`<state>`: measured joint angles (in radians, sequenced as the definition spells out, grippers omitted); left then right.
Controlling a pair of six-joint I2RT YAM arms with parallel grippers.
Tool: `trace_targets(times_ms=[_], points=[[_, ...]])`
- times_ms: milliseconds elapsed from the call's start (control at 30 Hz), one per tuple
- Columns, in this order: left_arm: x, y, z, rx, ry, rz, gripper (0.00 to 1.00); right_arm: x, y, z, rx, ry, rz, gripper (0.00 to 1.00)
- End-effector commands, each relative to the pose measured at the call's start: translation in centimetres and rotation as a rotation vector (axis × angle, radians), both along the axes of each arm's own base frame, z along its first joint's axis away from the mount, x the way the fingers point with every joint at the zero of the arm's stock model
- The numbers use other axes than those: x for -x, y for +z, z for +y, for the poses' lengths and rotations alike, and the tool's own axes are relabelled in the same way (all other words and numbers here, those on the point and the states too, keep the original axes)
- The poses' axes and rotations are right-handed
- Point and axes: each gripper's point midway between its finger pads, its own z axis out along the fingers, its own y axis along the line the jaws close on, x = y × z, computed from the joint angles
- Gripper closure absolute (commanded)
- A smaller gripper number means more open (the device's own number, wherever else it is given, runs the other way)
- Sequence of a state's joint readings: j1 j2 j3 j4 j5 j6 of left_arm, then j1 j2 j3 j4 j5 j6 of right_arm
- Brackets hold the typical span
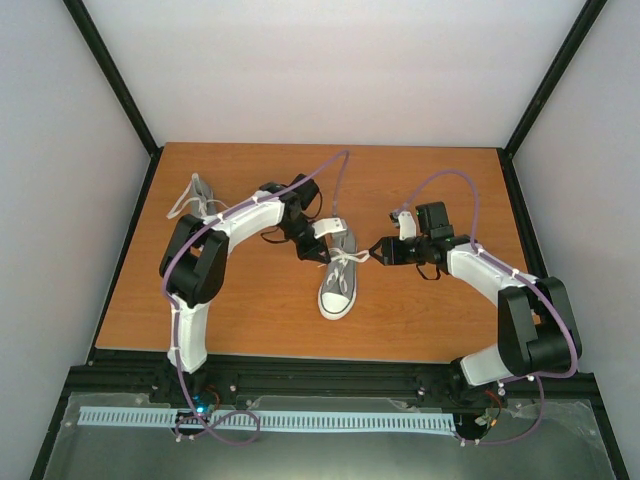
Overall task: Tie the shoes
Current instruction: Tie the shoelace on the shoe.
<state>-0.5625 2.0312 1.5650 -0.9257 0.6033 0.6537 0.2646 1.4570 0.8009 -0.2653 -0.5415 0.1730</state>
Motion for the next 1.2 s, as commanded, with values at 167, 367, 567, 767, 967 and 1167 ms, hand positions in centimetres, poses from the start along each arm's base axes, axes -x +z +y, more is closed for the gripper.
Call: trace_targets(times_ms=[167, 367, 567, 767, 967, 1167], points=[[2.6, 0.3, 2.0, -0.065, -0.081, 0.012, 0.99, 0.3, 0.5, 0.5, -0.020, 0.022, -0.019, 0.49], [3.9, -0.3, 2.8, -0.083, -0.086, 0.056, 0.99, -0.4, 1.2, 1.9, -0.124, 0.028, -0.018, 0.48], [4.0, -0.6, 2.8, -0.086, -0.083, 0.069, 0.99, -1.5, 1.8, 4.0, -0.213, 0.043, -0.020, 0.43], [4.0, 0.6, 2.7, -0.070, -0.118, 0.058, 0.79, -1.0, 0.2, 5.1, -0.217, 0.092, 0.034, 0.39], [0.3, 2.5, 4.3, -0.028, -0.149, -0.060, 0.48, 0.3, -0.1, 5.2, -0.229, 0.124, 0.063, 0.41], [-5.8, 0.5, 3.7, -0.048, -0.144, -0.319, 0.40, 0.3, -0.2, 5.5, -0.244, 0.136, 0.074, 0.46]])
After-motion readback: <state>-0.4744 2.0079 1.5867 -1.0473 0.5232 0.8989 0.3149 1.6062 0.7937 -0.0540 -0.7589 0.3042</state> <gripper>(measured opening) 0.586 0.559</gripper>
